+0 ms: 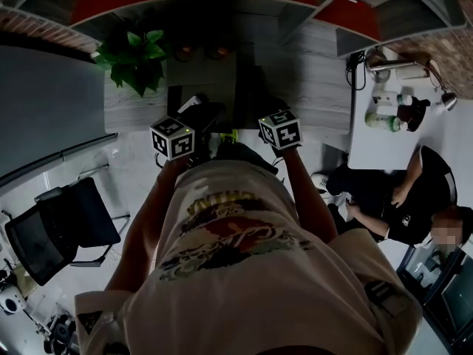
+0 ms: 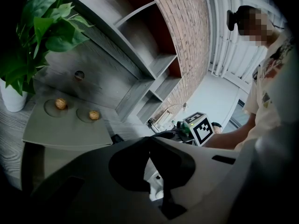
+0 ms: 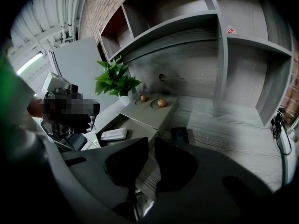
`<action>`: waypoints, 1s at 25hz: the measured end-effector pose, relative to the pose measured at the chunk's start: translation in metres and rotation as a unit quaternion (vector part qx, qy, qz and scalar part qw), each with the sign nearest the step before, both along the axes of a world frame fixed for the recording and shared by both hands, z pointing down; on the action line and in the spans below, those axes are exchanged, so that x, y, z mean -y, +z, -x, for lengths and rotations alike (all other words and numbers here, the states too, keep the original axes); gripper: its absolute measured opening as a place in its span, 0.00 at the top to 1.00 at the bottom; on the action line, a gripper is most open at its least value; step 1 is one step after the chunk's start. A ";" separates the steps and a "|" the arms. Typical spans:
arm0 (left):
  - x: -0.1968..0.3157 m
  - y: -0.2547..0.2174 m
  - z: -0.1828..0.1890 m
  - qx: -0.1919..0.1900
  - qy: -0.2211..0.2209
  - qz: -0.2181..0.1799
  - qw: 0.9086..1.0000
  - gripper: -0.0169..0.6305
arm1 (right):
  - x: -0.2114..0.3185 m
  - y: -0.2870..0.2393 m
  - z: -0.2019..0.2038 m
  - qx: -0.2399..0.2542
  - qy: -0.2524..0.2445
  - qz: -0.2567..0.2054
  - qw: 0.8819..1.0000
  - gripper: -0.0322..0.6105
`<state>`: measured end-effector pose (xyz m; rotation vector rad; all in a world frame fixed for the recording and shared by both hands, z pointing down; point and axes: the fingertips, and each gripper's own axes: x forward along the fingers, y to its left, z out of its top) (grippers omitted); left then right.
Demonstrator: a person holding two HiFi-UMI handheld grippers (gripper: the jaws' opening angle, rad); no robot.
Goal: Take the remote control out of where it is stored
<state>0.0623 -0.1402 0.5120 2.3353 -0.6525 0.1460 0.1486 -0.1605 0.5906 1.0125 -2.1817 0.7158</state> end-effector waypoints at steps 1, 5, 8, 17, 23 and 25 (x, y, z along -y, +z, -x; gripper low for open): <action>0.000 -0.002 0.001 -0.001 0.003 -0.006 1.000 0.97 | -0.002 -0.004 0.003 -0.001 -0.003 -0.002 1.000 0.87; -0.008 0.001 0.006 -0.007 0.018 0.004 1.000 0.97 | -0.011 -0.018 0.021 0.004 -0.021 -0.016 1.000 0.90; -0.013 0.000 0.007 -0.010 0.036 0.017 0.999 0.97 | -0.016 -0.029 0.037 0.006 -0.034 -0.020 0.999 0.90; -0.012 -0.005 0.034 -0.026 0.021 0.013 0.999 0.97 | -0.025 -0.042 0.072 0.002 -0.064 -0.034 0.997 0.90; -0.009 -0.003 0.079 -0.025 -0.035 0.005 0.999 0.97 | -0.038 -0.038 0.102 -0.013 -0.139 -0.053 0.989 0.90; -0.009 -0.001 0.099 -0.019 -0.057 0.004 0.998 0.97 | -0.044 -0.034 0.115 -0.017 -0.170 -0.053 0.984 0.90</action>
